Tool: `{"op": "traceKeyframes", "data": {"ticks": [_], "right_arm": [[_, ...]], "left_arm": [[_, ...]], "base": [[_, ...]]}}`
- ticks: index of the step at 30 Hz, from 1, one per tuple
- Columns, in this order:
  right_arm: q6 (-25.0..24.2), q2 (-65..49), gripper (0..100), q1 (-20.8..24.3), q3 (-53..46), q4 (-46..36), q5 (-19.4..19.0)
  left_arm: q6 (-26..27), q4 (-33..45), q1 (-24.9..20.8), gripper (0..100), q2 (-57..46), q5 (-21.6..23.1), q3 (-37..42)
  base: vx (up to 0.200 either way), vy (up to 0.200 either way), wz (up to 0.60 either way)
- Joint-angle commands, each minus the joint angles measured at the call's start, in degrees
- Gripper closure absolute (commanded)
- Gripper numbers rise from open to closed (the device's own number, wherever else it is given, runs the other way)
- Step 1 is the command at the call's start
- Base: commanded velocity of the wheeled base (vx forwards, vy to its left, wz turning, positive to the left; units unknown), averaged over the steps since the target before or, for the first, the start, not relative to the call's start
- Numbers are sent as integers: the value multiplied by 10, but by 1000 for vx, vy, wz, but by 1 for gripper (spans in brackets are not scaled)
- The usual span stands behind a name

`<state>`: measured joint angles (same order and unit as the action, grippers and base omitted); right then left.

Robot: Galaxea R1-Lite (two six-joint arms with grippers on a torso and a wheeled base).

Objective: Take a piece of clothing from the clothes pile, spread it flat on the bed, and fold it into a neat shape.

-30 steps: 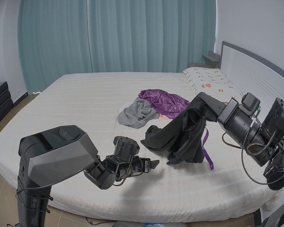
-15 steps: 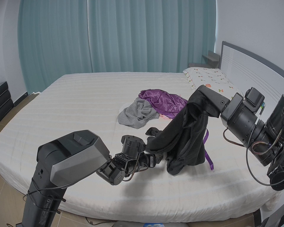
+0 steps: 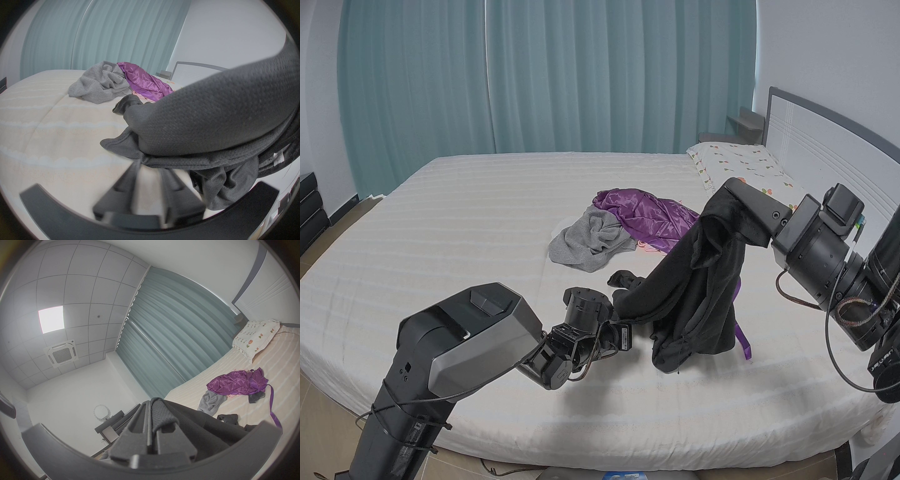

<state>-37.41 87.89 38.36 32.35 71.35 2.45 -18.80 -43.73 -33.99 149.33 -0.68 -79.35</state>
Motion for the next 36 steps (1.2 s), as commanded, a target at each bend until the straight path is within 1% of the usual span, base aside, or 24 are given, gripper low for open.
{"op": "traceKeyframes", "data": {"ticks": [1, 2, 5, 9, 11, 13, 15, 16, 17, 22, 25, 26, 28, 31, 32, 36], "right_arm": [[-1, 3, 100, -8, -3, 0, 0], [-1, 3, 100, -11, -3, 0, 0], [-6, 11, 100, -33, -3, 0, -3], [-7, 16, 100, -60, -4, 0, -15], [-7, 20, 100, -74, -3, 0, -20], [-7, 24, 100, -86, -1, 0, -23], [-7, 24, 100, -86, -1, 0, -23], [-7, 32, 100, -101, 0, 0, -24], [-7, 37, 100, -104, 1, 1, -23], [-7, 64, 100, -121, 5, 1, -24], [-7, 83, 100, -129, 15, 1, -23], [-6, 105, 100, -140, 31, 2, -20], [-5, 127, 100, -153, 50, 2, -17], [-5, 149, 100, -166, 77, 9, -10], [-5, 166, 100, -178, 104, 21, 1], [6, 191, 100, -192, 166, 35, 41]], "left_arm": [[-3, -1, 1, 100, -2, -1, 8], [-3, -1, 0, 100, -3, -1, 10], [-5, -5, 2, 100, -32, -5, 54], [-9, -7, 12, 100, -77, -3, 107], [-20, -7, 18, 100, -99, -3, 128], [-30, -7, 21, 100, -120, -5, 146], [-30, -7, 21, 100, -120, -5, 146], [-36, -7, 27, 100, -161, -5, 184], [-37, -7, 30, 100, -175, -5, 198], [-41, -5, 42, 100, -251, -5, 256], [-47, -3, 48, 100, -282, -10, 270], [-58, -2, 53, 100, -318, -22, 282], [-71, 0, 60, 100, -352, -33, 287], [-82, 0, 69, 100, -381, -42, 291], [-84, 0, 74, 100, -403, -58, 298], [-94, -2, 83, 100, -439, -101, 297]], "base": [[0, 0, 0], [0, 0, 0], [0, 0, 0], [0, 0, 0], [0, 0, 0], [0, 0, 0], [0, 0, 0], [0, 0, 0], [0, 0, 0], [0, 0, 0], [0, 0, 0], [0, 0, 0], [0, 0, 0], [0, 0, 0], [0, 0, 0], [0, 0, 0]]}}
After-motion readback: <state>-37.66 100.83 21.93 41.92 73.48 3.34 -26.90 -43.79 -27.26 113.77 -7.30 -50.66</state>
